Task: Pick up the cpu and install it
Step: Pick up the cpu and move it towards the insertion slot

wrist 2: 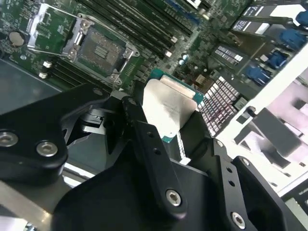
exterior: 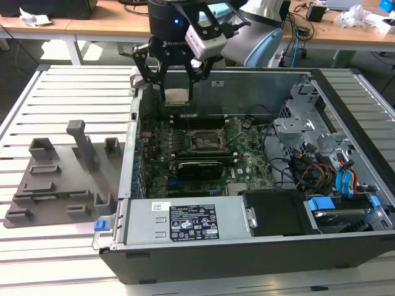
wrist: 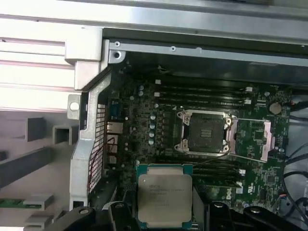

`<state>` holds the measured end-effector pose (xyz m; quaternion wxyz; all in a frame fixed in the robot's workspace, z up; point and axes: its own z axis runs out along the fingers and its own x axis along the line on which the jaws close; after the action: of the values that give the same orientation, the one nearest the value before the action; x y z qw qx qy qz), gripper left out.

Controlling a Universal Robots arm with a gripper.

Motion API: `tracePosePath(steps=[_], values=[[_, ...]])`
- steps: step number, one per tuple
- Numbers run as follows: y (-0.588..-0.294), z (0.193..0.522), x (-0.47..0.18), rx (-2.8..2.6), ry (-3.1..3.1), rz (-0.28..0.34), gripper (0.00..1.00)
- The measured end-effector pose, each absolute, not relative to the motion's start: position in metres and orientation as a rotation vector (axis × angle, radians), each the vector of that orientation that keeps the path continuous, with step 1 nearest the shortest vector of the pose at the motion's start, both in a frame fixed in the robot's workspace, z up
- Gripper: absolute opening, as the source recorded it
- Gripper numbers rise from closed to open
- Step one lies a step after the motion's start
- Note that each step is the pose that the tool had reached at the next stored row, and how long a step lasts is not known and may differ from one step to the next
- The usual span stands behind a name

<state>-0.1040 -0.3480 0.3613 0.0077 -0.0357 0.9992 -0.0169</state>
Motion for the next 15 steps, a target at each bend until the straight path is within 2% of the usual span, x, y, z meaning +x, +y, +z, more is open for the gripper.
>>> tracePosePath(steps=[15], values=[[-0.332, 0.347, -0.057, -0.112, 3.125, -0.055, 0.55]])
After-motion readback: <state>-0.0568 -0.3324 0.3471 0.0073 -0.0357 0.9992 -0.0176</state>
